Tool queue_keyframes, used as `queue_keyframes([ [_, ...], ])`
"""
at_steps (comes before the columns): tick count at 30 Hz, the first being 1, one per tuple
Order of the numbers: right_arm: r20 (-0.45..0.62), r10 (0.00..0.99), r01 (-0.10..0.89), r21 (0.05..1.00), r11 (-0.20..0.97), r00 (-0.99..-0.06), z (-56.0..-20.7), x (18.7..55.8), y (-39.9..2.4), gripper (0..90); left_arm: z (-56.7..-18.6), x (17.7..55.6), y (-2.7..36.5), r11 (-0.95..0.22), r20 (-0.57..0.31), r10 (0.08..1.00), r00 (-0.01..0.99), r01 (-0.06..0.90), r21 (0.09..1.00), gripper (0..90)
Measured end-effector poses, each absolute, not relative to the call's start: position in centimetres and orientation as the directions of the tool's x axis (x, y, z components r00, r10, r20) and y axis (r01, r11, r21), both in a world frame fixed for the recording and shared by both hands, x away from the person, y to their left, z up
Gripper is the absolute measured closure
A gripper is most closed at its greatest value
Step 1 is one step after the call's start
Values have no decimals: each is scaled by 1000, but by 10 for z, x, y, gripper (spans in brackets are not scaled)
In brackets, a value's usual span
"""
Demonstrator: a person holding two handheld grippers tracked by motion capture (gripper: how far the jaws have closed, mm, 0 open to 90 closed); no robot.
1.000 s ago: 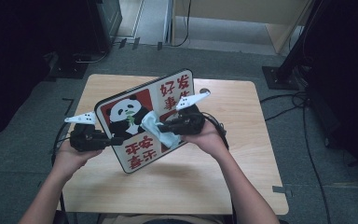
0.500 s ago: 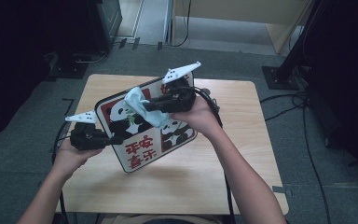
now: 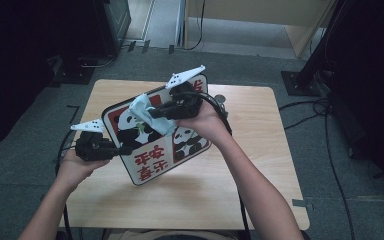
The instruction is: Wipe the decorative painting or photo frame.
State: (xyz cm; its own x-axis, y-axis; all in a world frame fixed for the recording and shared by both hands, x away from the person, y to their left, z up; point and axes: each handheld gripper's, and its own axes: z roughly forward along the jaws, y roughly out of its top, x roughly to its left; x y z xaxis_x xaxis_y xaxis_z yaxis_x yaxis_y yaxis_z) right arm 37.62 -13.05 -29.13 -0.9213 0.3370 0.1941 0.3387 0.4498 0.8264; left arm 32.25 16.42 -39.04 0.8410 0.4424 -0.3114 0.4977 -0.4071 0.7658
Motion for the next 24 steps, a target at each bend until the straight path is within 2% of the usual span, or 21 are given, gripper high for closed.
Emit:
queue_keyframes([
  [24,233,346,378,809,450,-909,-337,366,-136,820,-391,323,164,-407,-313,441,841,498,766,789],
])
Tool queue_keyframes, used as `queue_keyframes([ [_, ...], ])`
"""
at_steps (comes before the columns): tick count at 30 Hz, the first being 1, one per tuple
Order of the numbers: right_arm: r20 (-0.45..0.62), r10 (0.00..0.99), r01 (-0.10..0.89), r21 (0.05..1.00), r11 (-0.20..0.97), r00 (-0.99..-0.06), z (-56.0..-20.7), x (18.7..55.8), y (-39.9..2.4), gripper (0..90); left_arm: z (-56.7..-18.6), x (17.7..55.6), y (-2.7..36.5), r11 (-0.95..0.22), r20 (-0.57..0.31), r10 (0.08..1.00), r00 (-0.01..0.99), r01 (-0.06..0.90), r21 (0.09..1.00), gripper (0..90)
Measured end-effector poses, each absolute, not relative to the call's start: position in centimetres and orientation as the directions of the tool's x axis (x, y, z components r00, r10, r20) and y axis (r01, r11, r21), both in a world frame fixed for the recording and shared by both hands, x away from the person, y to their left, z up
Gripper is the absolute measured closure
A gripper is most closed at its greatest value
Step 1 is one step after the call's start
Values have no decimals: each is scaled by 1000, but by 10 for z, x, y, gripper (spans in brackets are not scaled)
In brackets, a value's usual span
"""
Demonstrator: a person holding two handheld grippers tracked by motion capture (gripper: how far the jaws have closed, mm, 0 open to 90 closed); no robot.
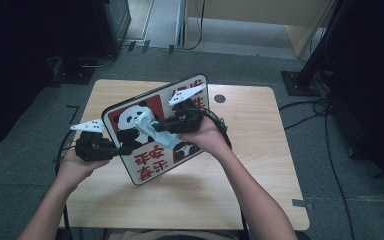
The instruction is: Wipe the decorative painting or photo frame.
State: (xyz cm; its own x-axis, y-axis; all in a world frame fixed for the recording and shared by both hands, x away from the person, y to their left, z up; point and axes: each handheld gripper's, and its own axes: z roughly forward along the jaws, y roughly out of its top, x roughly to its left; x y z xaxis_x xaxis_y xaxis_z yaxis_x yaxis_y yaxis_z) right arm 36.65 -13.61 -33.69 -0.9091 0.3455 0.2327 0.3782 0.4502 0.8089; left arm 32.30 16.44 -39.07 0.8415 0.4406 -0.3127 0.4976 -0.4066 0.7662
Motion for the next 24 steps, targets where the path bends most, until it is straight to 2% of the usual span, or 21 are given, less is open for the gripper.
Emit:
queue_keyframes([
  [24,284,345,424,782,457,-895,-387,354,-143,820,-390,321,164,-409,-309,445,841,497,765,789],
])
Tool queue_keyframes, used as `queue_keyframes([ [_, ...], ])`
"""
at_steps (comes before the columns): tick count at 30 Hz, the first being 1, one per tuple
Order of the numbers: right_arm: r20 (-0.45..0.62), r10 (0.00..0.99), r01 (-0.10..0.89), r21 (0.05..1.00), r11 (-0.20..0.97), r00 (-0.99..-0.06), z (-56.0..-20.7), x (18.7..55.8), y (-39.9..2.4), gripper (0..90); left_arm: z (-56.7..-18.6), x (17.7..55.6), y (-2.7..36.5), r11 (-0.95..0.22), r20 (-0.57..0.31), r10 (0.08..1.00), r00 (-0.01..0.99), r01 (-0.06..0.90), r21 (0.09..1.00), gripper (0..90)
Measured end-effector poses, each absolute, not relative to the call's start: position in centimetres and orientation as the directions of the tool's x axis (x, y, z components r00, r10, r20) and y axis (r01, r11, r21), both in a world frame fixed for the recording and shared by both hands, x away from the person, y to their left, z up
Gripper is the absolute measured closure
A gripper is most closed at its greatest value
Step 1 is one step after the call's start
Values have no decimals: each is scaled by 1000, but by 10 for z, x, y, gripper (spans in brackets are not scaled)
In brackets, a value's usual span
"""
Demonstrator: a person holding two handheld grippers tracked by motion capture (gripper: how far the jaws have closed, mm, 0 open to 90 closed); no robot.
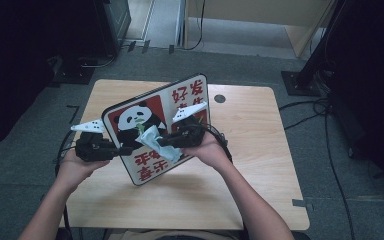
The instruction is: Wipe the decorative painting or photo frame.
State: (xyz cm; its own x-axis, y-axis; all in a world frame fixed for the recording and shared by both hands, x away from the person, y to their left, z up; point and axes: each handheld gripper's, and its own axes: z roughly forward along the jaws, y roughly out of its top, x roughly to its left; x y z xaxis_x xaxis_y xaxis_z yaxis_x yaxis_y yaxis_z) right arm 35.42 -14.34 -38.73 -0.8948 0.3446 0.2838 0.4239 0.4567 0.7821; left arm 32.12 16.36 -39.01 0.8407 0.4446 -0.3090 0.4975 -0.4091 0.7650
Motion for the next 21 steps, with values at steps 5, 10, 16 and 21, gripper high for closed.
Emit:
queue_keyframes([
  [5,282,348,423,785,452,-894,-400,350,-146,819,-390,321,164,-408,-310,445,840,498,765,789],
  [10,275,349,416,795,441,-896,-414,346,-148,819,-390,321,164,-406,-312,445,839,500,765,789],
  [16,291,357,437,777,453,-888,-430,343,-152,819,-391,321,164,-405,-313,444,839,500,766,789],
  [21,310,373,466,754,464,-874,-448,339,-156,819,-391,321,164,-404,-313,444,840,499,767,788],
])
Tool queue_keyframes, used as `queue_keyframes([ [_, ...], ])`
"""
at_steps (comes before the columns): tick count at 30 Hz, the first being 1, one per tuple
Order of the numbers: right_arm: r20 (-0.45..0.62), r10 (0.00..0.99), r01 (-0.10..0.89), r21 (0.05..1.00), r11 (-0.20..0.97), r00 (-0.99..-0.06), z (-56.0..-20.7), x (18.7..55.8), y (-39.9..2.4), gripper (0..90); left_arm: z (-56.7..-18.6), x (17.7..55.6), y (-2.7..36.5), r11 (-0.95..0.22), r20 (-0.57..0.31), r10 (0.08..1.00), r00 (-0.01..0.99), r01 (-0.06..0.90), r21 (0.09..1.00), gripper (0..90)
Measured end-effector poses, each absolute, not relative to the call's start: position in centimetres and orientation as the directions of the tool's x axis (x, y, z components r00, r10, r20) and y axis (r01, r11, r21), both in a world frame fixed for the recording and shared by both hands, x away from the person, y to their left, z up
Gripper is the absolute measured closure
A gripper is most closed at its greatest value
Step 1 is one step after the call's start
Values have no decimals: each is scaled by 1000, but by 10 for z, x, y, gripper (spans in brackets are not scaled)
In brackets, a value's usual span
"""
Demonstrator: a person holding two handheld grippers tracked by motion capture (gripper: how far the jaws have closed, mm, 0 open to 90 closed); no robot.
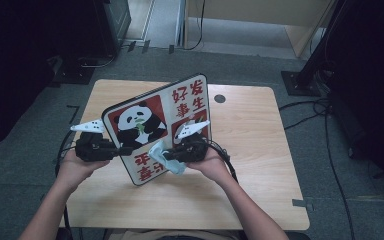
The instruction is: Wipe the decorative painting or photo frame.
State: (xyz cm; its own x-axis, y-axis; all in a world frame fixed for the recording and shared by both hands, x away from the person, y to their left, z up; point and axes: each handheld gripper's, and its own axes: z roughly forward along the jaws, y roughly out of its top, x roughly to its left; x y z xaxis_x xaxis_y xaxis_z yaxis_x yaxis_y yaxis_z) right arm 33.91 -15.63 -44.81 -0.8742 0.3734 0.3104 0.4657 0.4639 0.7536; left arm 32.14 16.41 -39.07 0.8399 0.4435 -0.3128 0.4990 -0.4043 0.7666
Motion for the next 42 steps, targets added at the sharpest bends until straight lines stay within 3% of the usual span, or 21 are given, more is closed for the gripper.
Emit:
queue_keyframes([
  [10,339,395,509,703,496,-854,-475,333,-157,819,-391,322,164,-399,-307,442,842,492,774,788],
  [24,355,410,534,672,513,-840,-487,334,-162,820,-391,322,165,-398,-312,442,841,495,772,788],
  [42,343,368,491,735,467,-864,-424,337,-164,821,-391,324,166,-381,-337,440,832,513,769,762],
])
